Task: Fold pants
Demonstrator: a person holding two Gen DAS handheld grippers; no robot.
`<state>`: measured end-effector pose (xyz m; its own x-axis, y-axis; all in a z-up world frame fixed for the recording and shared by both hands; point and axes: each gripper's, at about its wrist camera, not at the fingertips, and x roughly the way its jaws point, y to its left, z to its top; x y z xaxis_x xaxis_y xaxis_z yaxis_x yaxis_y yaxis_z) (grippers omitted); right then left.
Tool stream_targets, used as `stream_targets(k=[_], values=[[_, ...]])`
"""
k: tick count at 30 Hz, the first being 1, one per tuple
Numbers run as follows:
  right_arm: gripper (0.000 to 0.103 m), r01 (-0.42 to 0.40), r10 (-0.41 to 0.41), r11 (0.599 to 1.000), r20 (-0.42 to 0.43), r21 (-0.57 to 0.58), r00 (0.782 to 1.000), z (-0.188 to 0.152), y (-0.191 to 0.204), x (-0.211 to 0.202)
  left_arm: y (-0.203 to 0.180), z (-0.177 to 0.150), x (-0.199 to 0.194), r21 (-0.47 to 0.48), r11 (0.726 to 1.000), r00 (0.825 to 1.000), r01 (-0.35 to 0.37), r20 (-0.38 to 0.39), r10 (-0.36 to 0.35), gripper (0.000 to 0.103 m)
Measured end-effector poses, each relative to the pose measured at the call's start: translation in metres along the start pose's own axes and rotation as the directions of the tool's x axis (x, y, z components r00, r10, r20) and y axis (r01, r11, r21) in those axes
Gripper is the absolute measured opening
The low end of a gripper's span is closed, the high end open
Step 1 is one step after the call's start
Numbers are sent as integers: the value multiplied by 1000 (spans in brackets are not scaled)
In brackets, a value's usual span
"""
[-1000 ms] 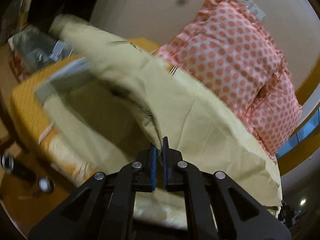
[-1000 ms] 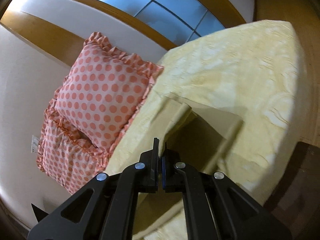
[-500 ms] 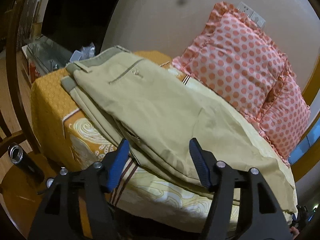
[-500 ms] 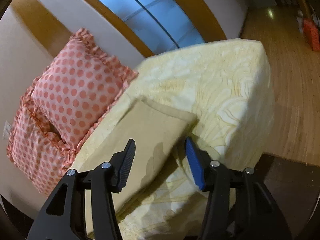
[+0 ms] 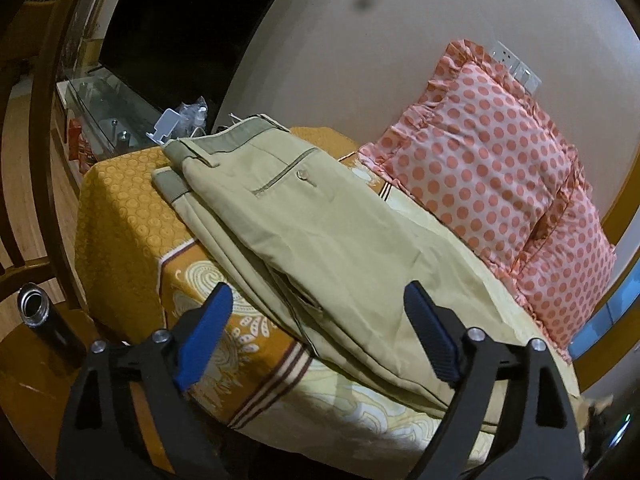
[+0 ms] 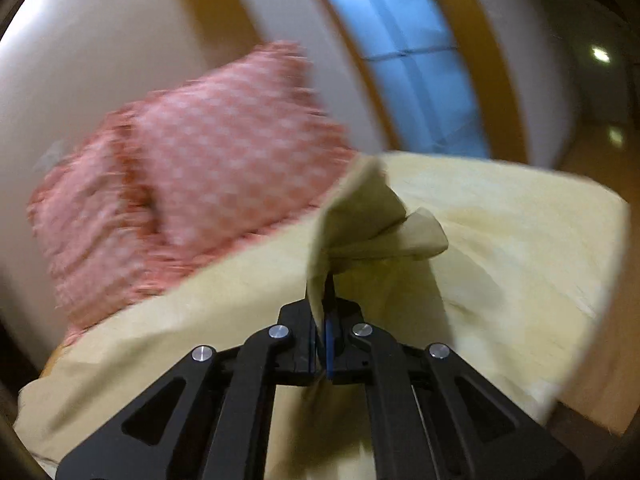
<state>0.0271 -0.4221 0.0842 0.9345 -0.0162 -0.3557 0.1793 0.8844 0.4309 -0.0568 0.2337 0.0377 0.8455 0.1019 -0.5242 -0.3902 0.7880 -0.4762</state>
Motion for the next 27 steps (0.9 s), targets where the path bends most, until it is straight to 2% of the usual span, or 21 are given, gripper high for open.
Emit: stream_targets(k=[1,2,4,5,6,7,8,10,11,12,13,15,16,18,21,27], values=[[3,-72,72,997,-4,-27,997,4,23,0,2,1,1,-6,1000,1000,8,-2,-8,91],[3,-178,177,982,-20,-66,984,6,58,0,4,2,2,-15,1000,1000,17,-4,-17,92],[3,-343,336,933,-83,-106,938,1,110,-1,8,4,3,-30,999,999,35,-8,-35,95],[3,-422,406,898,-132,-128,904,-7,138,0,10,5,4,-39,998,999,40,-10,-41,96],[3,-511,476,845,-213,-160,853,-23,174,1,12,6,6,-57,997,999,49,-11,-50,97],[3,-568,510,803,-286,-179,811,-39,200,2,16,6,8,-76,995,998,62,-18,-64,98],[4,-634,520,747,-420,-199,744,-66,233,7,18,7,10,-93,993,997,72,-28,-75,99],[12,-709,461,674,-633,-206,622,-113,271,17,23,7,15,-125,989,995,83,-47,-90,99],[27,-722,421,659,-691,-213,588,-130,279,19,26,8,18,-140,987,994,83,-57,-91,99],[48,-728,372,646,-738,-230,564,-150,285,16,29,8,19,-154,984,993,92,-54,-102,100],[56,-735,379,637,-737,-232,560,-154,284,10,31,10,19,-162,983,994,88,-52,-98,100],[88,-750,431,626,-706,-216,563,-148,278,-5,35,15,21,-180,980,995,80,-51,-90,101],[93,-738,454,644,-677,-200,580,-138,271,-12,38,17,22,-194,978,995,76,-50,-88,101],[94,-735,505,661,-633,-153,587,-120,256,-20,41,22,26,-212,975,996,68,-50,-80,101],[97,-698,525,711,-592,-90,611,-101,237,-18,42,33,35,-222,975,998,19,-57,-32,100],[97,-642,537,767,-569,22,622,-97,210,-10,43,52,54,-234,970,996,-60,-81,43,98]])
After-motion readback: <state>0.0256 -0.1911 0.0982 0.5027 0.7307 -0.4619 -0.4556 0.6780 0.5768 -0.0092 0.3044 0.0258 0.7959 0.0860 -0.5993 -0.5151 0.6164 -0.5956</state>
